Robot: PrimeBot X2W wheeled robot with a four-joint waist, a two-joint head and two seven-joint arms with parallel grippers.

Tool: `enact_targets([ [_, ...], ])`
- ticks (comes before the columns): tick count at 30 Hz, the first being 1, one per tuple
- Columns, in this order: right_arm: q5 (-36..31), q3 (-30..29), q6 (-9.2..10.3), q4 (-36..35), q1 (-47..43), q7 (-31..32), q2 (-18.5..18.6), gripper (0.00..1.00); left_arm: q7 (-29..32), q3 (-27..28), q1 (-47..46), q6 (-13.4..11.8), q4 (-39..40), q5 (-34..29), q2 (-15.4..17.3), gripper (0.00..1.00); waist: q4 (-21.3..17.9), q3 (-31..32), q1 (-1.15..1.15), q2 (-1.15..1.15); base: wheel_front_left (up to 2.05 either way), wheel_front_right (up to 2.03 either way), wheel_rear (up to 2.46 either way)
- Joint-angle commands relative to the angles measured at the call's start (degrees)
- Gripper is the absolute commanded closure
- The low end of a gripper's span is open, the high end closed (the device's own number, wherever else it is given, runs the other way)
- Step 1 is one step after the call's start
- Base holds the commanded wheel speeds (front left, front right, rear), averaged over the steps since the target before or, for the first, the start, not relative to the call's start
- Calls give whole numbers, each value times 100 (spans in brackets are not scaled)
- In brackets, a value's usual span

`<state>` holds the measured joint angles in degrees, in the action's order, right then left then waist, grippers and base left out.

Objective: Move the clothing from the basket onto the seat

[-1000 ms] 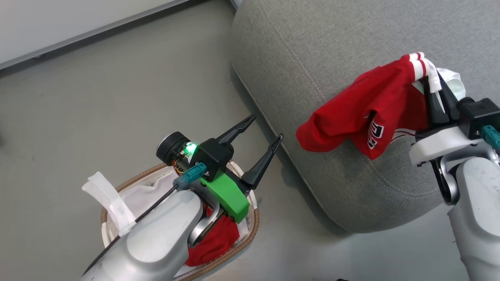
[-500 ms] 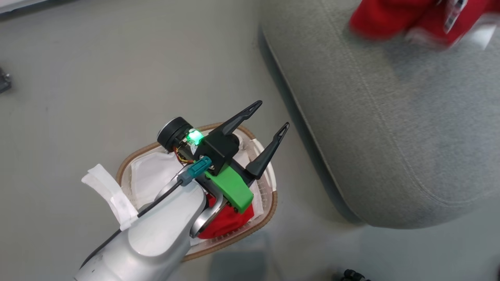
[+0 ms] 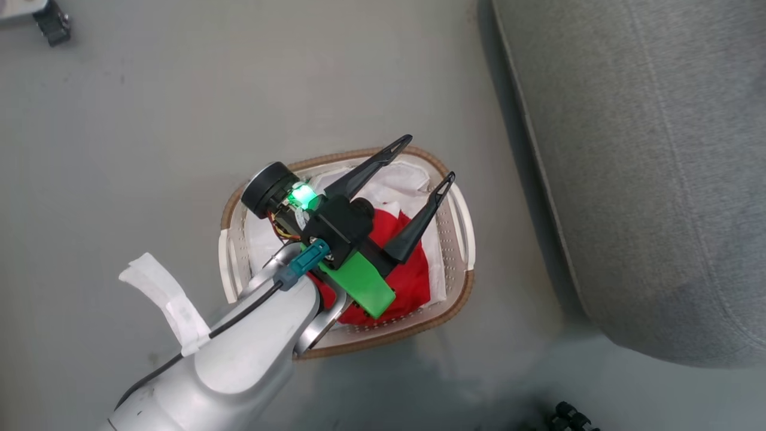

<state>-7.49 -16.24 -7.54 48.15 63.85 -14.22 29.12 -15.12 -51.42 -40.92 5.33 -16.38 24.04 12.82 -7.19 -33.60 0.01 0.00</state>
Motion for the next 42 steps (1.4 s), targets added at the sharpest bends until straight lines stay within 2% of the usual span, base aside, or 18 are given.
enact_targets([
  [1, -136, -171, 10, 201, -234, -54, -132, 100, -5, 23, -95, -47, 57, -61, 21, 0, 232, -309, -1, 0, 0, 0, 0],
  [4, -299, -512, 10, 464, -493, -96, -527, 100, -5, 60, -29, -94, 96, -13, 64, 0, 201, -357, -1, 0, 0, 0, 0],
  [7, -447, -666, 10, 274, -735, -101, -899, 100, 24, 81, 25, -140, 149, 3, 156, 0, 78, -369, -1, 0, 0, 0, 0],
  [11, -554, -654, 10, -73, -957, -102, -1186, 100, 67, 63, 73, -162, 189, 4, 248, 0, -77, -319, -1, 0, 0, 0, 0],
  [12, -561, -644, 10, -165, -993, -104, -1220, 88, 75, 59, 84, -171, 194, 14, 259, 0, -111, -302, -1, 0, 0, 0, 0],
  [13, -554, -640, 10, -271, -1065, -103, -1261, 70, 70, 57, 93, -176, 196, 26, 264, 0, -146, -280, -1, 0, 0, 0, 0],
  [14, -548, -626, 10, -328, -1119, -103, -1288, 63, 70, 55, 100, -177, 194, 35, 266, 0, -176, -258, -1, 0, 0, 0, 0],
  [15, -547, -586, 10, -406, -1181, -104, -1332, 37, 72, 46, 108, -178, 188, 43, 265, 0, -205, -232, -1, 0, 0, 0, 0],
  [16, -535, -547, 10, -477, -1219, -104, -1368, 3, 72, 45, 118, -180, 178, 49, 266, 0, -234, -205, -1, 0, 0, 0, 0],
  [17, -517, -496, 10, -545, -1270, -105, -1399, 0, 70, 44, 126, -184, 160, 58, 262, 0, -263, -173, -1, 0, 0, 0, 0],
  [24, -344, -68, 10, -777, -1708, -105, -1565, 0, 35, 151, 228, -173, 64, 247, 184, 0, -404, 143, -1, 0, 0, 0, 0],
  [31, 68, 389, 10, -845, -2158, -105, -1523, 0, -11, 443, 499, -188, -29, 331, 33, 0, -352, 723, -1, 0, 0, 0, 0],
  [37, 356, 713, 10, -983, -2284, -105, -1390, 0, -10, 1011, 972, -198, 62, 164, -144, 0, -140, 1298, -1, 0, 0, 0, 0],
  [42, 604, 790, 9, -1188, -2403, -105, -1478, 0, -11, 1623, 1470, -162, 49, -34, -291, 0, 108, 1734, -1, 0, 0, 0, 0],
])
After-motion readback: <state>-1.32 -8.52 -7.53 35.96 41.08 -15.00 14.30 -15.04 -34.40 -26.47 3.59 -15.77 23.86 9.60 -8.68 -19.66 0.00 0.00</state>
